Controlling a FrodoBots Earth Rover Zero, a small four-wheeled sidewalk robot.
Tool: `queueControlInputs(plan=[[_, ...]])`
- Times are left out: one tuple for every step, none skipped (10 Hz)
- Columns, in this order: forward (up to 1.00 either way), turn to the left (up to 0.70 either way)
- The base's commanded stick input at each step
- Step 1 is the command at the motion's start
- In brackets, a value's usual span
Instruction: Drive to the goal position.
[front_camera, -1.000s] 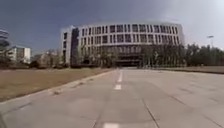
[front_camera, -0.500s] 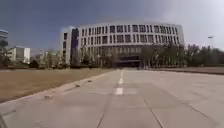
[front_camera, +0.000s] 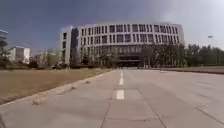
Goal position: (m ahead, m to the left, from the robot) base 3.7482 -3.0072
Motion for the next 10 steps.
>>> queueControlInputs(plan=[[0.7, -0.01], [0.7, -0.01], [0.7, -0.01], [0.7, -0.01], [0.7, -0.01], [0.7, -0.01], [0.7, -0.01], [0.7, -0.16], [0.7, -0.36], [0.7, -0.36]])
